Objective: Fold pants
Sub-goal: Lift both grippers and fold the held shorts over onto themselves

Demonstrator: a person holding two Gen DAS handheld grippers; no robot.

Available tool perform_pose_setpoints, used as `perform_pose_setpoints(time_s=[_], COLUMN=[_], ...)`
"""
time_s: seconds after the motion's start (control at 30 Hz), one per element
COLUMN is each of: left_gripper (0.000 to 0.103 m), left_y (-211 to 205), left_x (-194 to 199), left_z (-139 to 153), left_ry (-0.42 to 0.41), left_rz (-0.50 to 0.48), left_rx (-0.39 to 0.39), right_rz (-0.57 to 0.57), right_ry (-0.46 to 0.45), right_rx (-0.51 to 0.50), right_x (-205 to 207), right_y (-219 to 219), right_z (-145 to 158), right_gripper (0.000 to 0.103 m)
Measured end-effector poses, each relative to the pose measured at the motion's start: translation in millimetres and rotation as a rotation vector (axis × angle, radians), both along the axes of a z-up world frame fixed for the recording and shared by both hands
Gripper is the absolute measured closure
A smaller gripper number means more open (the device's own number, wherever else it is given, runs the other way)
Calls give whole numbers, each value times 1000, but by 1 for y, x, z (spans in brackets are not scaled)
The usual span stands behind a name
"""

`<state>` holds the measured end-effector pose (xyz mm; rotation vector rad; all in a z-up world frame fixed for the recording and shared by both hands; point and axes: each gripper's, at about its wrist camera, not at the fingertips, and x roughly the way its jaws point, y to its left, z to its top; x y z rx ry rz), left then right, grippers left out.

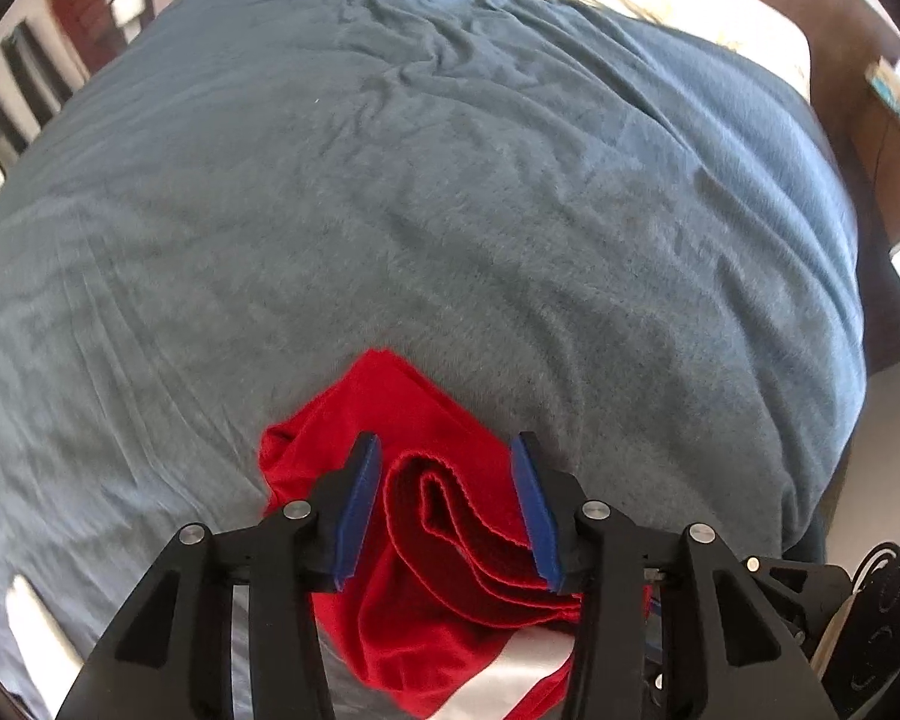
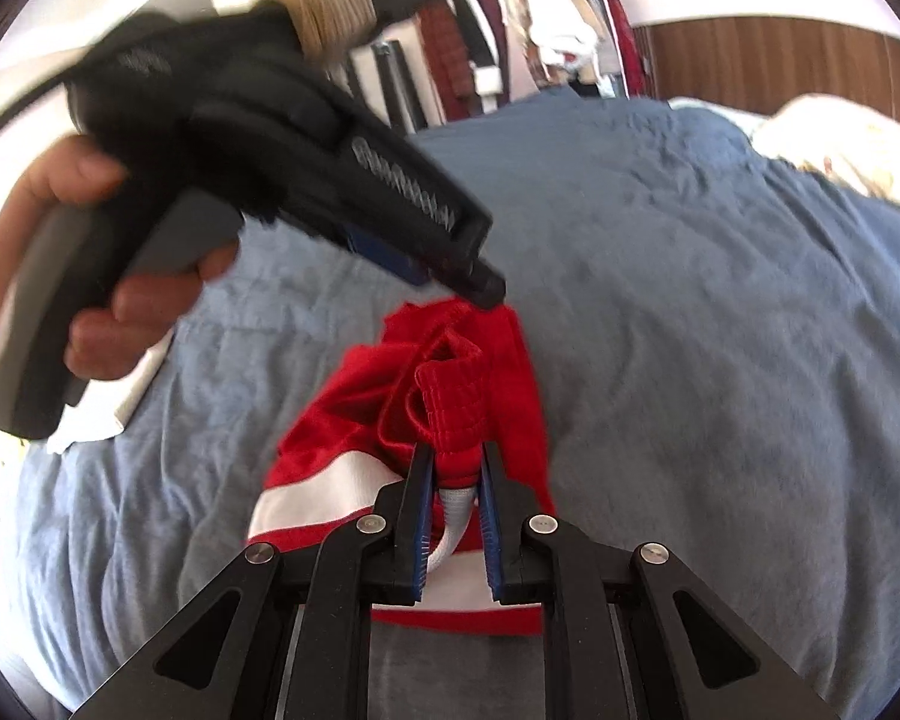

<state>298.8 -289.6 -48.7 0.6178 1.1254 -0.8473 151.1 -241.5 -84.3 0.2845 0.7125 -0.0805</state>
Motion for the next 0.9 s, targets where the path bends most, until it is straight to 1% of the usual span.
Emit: perform_pose_setpoints(time_s=[0.03,0.13,0.17,0.2,0.3,0.5,0.63,0.73,0.83,0.9], left_gripper=[56,53,53,53,52,52,52,52,52,52], left_y=[-3,-8,-8,-8,-3,29,54,60,61,64], left_x=[-1,-3,-3,-4,-3,-3,-7,-13,-14,-12], left_z=[3,14,17,21,28,26,20,14,6,2], left_ry=[-15,-55,-63,-72,-82,-73,-76,-63,-62,-46], left_rz=[-6,-13,-13,-10,8,59,62,18,2,17], left_rx=[6,-2,-8,-14,-38,-53,-54,-58,-53,-63], right_rz=[-4,-19,-36,-53,-111,-163,-113,-39,62,129], right_ry=[10,34,44,50,67,33,-8,-43,-54,-45], right_rx=[14,28,20,19,15,-83,-115,-101,-86,-71], right_x=[0,-1,-2,-4,-8,-19,-24,-23,-16,-8], right_y=[-3,-8,-11,-15,-24,-30,-26,-19,-11,-9], right_z=[-3,-9,-10,-11,-10,7,21,26,22,17], right_gripper=[87,79,74,71,69,69,69,69,69,69])
